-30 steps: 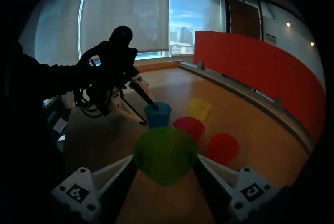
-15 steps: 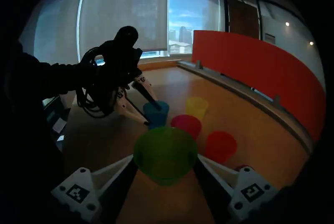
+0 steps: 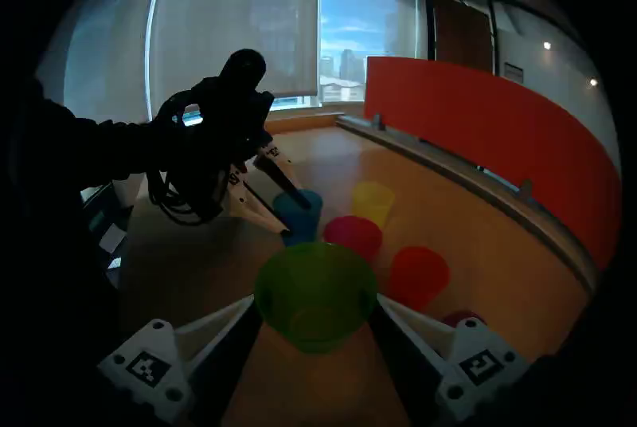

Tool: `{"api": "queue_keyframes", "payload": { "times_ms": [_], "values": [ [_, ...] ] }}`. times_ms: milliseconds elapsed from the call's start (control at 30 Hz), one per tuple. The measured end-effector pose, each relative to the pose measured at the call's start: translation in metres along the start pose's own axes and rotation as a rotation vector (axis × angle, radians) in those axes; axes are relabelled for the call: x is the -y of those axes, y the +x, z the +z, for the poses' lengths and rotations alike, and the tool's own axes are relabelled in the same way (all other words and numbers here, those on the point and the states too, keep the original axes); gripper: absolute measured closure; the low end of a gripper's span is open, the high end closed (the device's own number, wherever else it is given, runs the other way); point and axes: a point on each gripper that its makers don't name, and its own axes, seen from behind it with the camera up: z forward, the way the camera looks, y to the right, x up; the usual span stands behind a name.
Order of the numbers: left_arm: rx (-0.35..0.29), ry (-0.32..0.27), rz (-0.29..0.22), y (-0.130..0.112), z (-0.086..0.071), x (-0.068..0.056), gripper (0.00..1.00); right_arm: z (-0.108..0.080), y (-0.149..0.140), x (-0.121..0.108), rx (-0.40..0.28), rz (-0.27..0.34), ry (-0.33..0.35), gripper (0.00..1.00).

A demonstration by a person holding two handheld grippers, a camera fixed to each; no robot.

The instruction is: Pour water

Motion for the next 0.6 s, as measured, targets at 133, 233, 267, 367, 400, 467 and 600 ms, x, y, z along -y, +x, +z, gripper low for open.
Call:
{"api": "queue_keyframes", "payload": {
  "times_ms": [133,233,267,367,400,467,600],
  "values": [
    [-0.003,0.009,0.001,0.000,-0.002,0.001,0.15,-0.001,0.001,0.000,-0.004,0.001,-0.003,0.10],
    [-0.013,0.012,-0.009,0.003,-0.004,0.001,0.16,-0.002,0.003,0.000,-0.007,0.002,-0.005,0.10],
    [-0.017,0.012,-0.013,0.004,-0.005,0.000,0.16,-0.002,0.003,0.000,-0.008,0.002,-0.005,0.10],
    [-0.049,0.005,-0.033,0.014,-0.012,-0.002,0.16,-0.004,0.006,-0.001,-0.013,-0.001,-0.009,0.10],
    [-0.062,0.004,-0.039,0.019,-0.015,-0.003,0.16,-0.004,0.007,-0.001,-0.015,-0.001,-0.010,0.10],
    [-0.091,0.002,-0.052,0.029,-0.021,-0.004,0.16,-0.005,0.010,-0.001,-0.020,-0.002,-0.013,0.10],
    [-0.148,0.006,-0.060,0.050,-0.034,-0.004,0.16,-0.008,0.017,-0.002,-0.035,-0.002,-0.020,0.10]
  ]
}}
